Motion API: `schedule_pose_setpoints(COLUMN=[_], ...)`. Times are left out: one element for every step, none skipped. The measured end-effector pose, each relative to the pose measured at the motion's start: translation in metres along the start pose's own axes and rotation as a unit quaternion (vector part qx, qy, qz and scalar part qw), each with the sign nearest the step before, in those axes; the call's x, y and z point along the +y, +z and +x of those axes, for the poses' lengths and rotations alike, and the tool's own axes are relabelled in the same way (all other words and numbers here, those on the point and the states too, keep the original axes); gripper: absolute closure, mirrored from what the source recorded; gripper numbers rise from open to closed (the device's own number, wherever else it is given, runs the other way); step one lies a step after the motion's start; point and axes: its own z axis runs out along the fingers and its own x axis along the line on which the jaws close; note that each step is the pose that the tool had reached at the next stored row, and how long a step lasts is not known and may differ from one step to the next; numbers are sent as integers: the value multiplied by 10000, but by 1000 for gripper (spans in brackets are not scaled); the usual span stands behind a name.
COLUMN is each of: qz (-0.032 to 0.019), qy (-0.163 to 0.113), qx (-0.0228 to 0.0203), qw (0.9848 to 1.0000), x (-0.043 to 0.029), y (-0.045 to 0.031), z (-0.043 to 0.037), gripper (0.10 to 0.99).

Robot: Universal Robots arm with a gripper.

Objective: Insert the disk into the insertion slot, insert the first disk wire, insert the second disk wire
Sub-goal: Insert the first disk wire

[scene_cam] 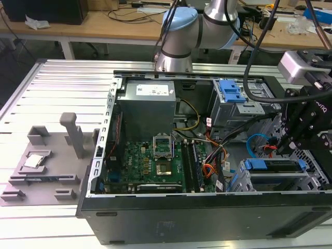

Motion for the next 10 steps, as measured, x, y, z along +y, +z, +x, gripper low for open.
schedule_pose_setpoints(qz=[0,-1,-1,-1,-2,-2,-2,-2,-2,-2], qy=[0,0,0,0,-1,0,0,0,0,0], qx=[2,2,1,1,2,2,2,2,2,2], qw=[10000,10000,10000,10000,10000,10000,10000,10000,10000,10000], x=[-7,-12,-23,-49,-60,-68,-74,-81,-95,-104], y=[3,8,15,27,36,44,56,67,79,93], z=[27,47,58,59,59,59,59,59,59,58], gripper=[922,922,922,922,922,922,922,922,922,922])
